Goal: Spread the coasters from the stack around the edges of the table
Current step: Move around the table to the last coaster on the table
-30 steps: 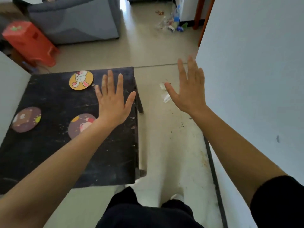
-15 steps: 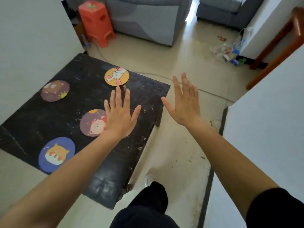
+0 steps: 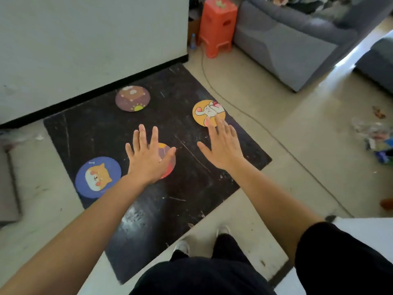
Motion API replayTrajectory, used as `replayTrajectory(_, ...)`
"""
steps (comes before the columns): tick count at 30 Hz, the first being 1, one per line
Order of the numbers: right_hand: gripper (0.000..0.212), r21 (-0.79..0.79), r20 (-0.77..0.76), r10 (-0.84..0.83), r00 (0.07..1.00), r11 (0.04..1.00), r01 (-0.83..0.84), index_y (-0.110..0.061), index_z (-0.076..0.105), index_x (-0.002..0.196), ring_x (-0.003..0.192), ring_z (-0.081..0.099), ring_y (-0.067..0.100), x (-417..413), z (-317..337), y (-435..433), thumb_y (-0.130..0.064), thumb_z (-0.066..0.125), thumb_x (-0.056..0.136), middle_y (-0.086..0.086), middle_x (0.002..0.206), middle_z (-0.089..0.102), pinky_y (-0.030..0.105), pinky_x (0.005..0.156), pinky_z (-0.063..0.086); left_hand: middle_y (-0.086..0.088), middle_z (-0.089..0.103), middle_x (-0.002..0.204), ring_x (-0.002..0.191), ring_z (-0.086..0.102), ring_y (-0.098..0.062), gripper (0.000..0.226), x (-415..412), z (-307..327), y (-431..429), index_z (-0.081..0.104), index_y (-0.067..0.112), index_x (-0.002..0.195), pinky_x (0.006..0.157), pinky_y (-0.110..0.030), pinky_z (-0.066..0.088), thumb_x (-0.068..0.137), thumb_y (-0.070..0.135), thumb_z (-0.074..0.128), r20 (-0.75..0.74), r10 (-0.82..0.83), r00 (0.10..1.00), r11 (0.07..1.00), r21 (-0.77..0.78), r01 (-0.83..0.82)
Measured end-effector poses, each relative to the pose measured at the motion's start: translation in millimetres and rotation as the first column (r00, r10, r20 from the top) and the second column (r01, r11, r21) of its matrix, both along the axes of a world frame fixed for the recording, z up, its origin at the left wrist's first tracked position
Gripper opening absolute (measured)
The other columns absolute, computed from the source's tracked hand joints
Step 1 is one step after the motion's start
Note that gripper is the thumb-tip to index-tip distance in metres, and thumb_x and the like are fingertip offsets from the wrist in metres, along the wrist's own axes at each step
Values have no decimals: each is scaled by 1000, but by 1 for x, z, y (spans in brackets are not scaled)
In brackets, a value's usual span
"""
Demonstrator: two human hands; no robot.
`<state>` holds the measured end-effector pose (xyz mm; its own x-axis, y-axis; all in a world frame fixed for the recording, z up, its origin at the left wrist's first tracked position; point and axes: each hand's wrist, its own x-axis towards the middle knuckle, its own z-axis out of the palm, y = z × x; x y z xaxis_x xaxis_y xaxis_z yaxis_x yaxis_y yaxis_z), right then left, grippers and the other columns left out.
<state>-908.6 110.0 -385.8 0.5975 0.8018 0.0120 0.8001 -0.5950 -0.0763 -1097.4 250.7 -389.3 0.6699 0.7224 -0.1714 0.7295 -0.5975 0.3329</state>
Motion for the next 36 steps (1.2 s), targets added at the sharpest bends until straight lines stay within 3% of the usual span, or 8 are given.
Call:
replayTrajectory(5,81,-75,-210,165,964,980,-185,-21,12,156,149,26,37,20,-38,60,-56,50,94,15,163,24,54,115,31,-12,-4,165,150,-3,-32,87,-10,-44,14,3,25,155,117,-55,7,88,70,36,-118,352,928,876,-307,-372)
replayTrajectory(9,83,-122,-427,157,890,966,-229,-19,15,156,136,46,33,21,-70,102,-47,60,93,12,152,41,48,98,50,-18,11,162,149,9,-36,86,-13,-77,13,8,13,155,118,-49,13,92,58,46,-194,631,751,608,-478,-634)
replayTrajectory(15,78,-240,-696,-8,718,945,-222,-16,13,158,140,42,33,6,-126,128,-36,58,97,12,158,31,48,105,43,-11,23,161,147,21,-31,73,2,-123,8,16,14,154,119,-45,19,96,48,43,-179,895,408,208,-642,-737)
replayTrajectory(18,69,-160,-729,70,681,949,-270,-12,17,158,135,45,34,-10,-138,123,-25,52,99,12,154,34,48,103,45,-7,42,151,140,36,-28,58,13,-135,0,32,14,149,114,-40,29,97,38,44,-101,924,370,203,-688,-696)
replayTrajectory(21,63,-152,-739,17,673,969,-192,-11,24,156,133,46,32,-13,-141,120,-22,51,100,14,151,39,43,101,44,6,58,115,117,54,-24,39,14,-137,-5,50,14,130,92,-19,42,94,28,52,-38,971,235,151,-666,-730)
replayTrajectory(24,46,-205,-830,-160,534,979,-25,-16,51,143,115,60,26,0,-140,118,-32,53,100,6,127,65,33,84,48,1,62,90,83,58,-16,33,6,-135,-8,62,10,116,86,-35,49,85,19,67,-40,996,73,26,-689,-725)
replayTrajectory(26,36,-203,-860,-153,486,978,-50,-18,67,128,101,62,19,8,-135,111,-35,55,98,-2,108,69,29,78,44,4,62,75,70,55,-9,16,2,-135,-15,71,11,98,77,-29,47,82,12,71,-45,996,74,24,-678,-735)
replayTrajectory(36,31,-246,-836,-259,484,965,91,-19,69,122,95,55,11,30,-122,12,-28,61,93,-7,104,63,27,80,42,-12,72,101,87,64,-19,25,3,-120,-88,70,4,109,91,-42,55,84,7,71,-59,976,208,96,-741,-665)
